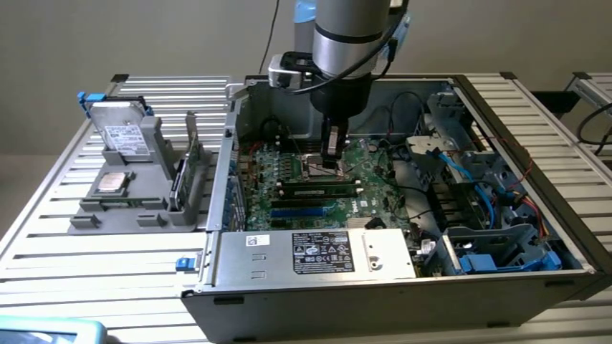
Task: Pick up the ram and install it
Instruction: 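Press down the ram until it locks into place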
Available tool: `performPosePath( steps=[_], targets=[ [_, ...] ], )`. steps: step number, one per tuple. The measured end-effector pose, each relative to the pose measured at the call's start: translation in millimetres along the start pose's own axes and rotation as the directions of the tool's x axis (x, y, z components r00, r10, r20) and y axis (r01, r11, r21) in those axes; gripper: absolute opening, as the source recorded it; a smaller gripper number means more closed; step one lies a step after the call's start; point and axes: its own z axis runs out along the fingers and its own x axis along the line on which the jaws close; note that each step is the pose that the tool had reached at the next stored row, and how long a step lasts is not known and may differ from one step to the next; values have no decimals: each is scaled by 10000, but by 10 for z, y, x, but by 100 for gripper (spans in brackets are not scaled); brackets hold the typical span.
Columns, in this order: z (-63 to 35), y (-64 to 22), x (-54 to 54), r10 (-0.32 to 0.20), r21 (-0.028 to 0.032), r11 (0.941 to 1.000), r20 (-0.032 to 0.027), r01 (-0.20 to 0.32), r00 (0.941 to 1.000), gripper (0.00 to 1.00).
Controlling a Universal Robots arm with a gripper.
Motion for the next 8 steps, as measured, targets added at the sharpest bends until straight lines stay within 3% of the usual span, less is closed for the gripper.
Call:
performPosePath(
  steps=[8],
  targets=[
    [-55,1,-2,1079,40,9942,21,-1079,9942,11]
  ],
)
